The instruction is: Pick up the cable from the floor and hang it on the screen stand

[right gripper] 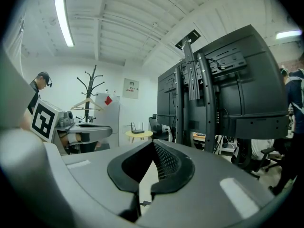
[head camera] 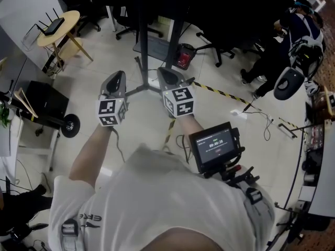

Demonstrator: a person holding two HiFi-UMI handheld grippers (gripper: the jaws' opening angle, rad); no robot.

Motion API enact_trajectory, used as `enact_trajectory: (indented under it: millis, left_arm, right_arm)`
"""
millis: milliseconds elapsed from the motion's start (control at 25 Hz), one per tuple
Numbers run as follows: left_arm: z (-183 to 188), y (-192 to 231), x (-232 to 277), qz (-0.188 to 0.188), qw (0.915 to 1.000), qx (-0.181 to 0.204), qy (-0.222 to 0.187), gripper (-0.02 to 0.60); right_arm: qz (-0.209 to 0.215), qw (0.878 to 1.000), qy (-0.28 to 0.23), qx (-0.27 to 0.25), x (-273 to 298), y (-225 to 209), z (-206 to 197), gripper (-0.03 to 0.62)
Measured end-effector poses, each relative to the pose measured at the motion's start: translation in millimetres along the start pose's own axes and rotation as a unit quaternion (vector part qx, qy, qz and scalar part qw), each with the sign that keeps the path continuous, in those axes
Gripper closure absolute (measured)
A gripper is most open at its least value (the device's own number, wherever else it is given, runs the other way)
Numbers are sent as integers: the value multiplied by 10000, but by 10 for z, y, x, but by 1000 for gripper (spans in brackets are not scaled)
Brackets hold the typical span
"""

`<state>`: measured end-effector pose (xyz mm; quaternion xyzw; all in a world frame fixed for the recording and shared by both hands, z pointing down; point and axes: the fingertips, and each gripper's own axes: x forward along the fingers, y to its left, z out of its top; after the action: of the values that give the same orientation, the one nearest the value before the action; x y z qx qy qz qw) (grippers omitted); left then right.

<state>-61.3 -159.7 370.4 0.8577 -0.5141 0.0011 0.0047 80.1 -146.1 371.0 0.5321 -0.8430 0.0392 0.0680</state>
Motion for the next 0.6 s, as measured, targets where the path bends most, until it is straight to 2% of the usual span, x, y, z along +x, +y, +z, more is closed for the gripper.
enact_trajectory:
  millis: [600]
  left_arm:
    - [-54,13,-1,93,9999,-81,36,565]
  right_arm:
    - [66,10000,4,6,13,13,-48,583]
